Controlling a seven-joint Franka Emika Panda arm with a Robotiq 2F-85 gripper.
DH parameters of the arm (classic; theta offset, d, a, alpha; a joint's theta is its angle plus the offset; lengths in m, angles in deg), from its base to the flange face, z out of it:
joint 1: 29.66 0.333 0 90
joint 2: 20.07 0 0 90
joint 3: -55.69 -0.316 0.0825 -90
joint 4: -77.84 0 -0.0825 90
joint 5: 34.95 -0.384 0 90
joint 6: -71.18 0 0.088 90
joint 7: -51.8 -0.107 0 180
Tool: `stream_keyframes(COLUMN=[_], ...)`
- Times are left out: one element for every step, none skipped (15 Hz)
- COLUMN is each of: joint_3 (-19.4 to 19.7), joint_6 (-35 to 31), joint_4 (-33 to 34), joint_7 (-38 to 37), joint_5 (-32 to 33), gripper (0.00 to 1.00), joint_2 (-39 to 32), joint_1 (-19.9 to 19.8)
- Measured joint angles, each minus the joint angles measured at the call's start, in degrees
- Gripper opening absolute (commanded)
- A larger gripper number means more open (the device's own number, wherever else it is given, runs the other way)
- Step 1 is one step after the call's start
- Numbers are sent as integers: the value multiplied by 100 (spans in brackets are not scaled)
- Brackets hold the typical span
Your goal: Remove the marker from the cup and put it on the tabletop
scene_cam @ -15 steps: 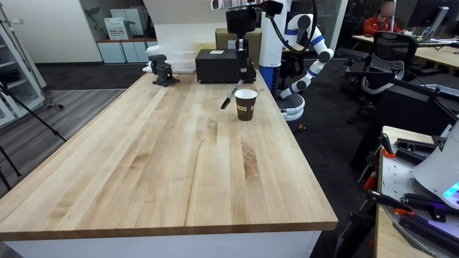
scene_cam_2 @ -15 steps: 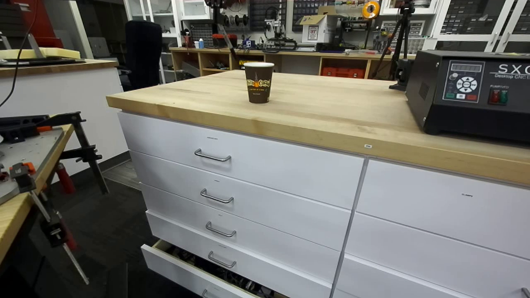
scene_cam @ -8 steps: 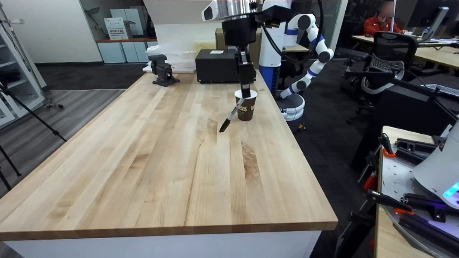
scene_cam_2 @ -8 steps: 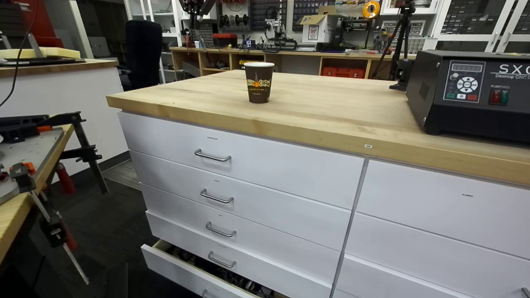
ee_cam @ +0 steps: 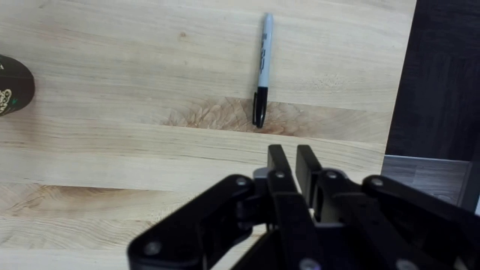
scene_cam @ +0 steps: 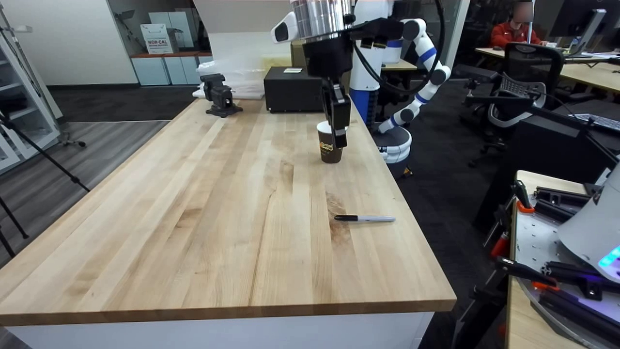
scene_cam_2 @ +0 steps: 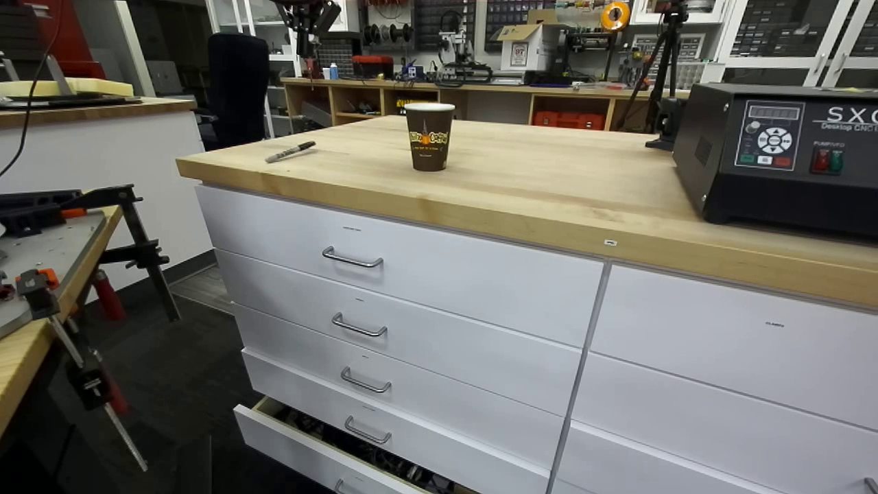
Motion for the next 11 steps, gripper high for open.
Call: stream_keyframes(joint_3=[0, 0, 1, 4, 10, 21, 37, 61, 80, 91, 94], joint_6=[0, -2, -9, -21, -48, -87, -125, -161, -191, -204, -211], joint_4=[-19, -35, -45, -50, -56, -64, -71, -80, -89, -100, -115], joint_7=[35, 56, 67, 71, 71, 71, 71, 71, 71, 71, 71], joint_5=[0, 0, 8, 20, 30, 42, 53, 59, 59, 60, 60], gripper=[43, 49, 54, 61, 67, 74, 55, 62, 68, 74, 74], joint_2=[0, 0, 1, 3, 9, 18, 28, 43, 58, 74, 93], joint_1=[0, 0, 0, 0, -2, -4, -8, -10, -13, -17, -20])
